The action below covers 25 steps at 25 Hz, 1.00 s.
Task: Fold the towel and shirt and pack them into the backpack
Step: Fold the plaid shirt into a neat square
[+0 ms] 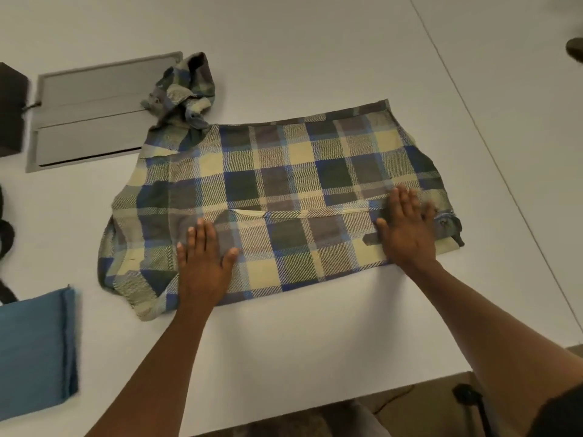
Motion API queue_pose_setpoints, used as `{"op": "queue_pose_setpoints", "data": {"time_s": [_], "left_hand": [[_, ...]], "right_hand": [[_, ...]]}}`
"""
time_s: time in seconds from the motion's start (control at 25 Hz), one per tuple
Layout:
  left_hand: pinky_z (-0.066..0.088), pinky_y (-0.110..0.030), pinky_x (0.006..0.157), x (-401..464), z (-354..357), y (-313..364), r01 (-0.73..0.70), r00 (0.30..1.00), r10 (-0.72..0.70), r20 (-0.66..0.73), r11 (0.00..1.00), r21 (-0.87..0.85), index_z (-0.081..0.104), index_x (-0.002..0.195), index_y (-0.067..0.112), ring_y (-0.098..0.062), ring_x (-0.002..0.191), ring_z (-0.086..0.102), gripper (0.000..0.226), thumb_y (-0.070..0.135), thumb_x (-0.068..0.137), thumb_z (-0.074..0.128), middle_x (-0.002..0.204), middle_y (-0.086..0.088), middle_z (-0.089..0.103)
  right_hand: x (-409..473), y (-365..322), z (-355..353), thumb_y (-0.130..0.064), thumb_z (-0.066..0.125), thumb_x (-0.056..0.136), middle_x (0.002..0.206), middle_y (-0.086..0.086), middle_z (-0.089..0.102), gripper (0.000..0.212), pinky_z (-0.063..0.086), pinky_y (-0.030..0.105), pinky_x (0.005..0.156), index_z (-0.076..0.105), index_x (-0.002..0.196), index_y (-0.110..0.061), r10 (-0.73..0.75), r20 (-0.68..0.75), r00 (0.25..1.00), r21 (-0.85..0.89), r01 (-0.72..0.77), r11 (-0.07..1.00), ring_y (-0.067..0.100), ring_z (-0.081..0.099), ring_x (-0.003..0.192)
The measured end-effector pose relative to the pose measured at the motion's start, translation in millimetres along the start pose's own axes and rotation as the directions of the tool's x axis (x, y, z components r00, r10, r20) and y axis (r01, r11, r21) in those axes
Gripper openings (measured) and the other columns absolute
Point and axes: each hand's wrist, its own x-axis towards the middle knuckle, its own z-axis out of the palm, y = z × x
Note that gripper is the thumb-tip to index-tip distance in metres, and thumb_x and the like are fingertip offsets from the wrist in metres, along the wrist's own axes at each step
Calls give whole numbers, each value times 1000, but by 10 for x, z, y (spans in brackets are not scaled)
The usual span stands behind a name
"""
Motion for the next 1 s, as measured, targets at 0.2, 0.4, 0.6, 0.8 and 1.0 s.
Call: {"op": "queue_pose_setpoints", "data": {"time_s": [0.2,0.4,0.6,0.8,1.0], "left_hand": [[7,-51,123,-212,-18,612,-163,986,162,-49,987,-10,9,158,16,-24,153,1,70,55,101,16,166,-6,6],[7,-48,123,-221,129,314,-231,973,231,14,973,25,5,159,20,-19,153,-5,75,63,98,12,166,0,-1],[10,-47,123,-283,91,-284,-143,989,143,23,990,5,3,159,19,-20,153,-3,80,69,96,10,166,0,-1],[6,-51,123,-303,-36,-366,-25,999,27,-23,996,81,15,157,13,-25,153,3,78,64,98,10,166,-6,7],[6,-52,123,-169,-173,313,-160,980,165,-116,986,48,15,157,15,-28,153,1,67,53,102,16,166,-10,5]], "right_hand": [[-240,-1021,117,-56,27,98,166,6,4,73,7,48,123,10,158,-17,-255,22,967,187,246,951,24,-1,152],[-291,-1277,300,-62,21,97,166,-2,-4,74,-3,45,122,4,158,-25,-268,58,962,197,252,947,21,-13,151],[-284,-1115,324,-64,18,97,166,0,-5,78,0,46,123,1,158,-19,-269,20,963,146,263,954,19,-10,152],[-286,-806,288,-64,20,98,166,1,-7,78,1,47,123,-2,158,-18,-102,6,995,175,100,980,19,-13,152],[-237,-706,237,-65,23,97,166,0,-6,79,-1,48,123,1,158,-20,-131,4,991,137,130,982,19,-13,152]]}}
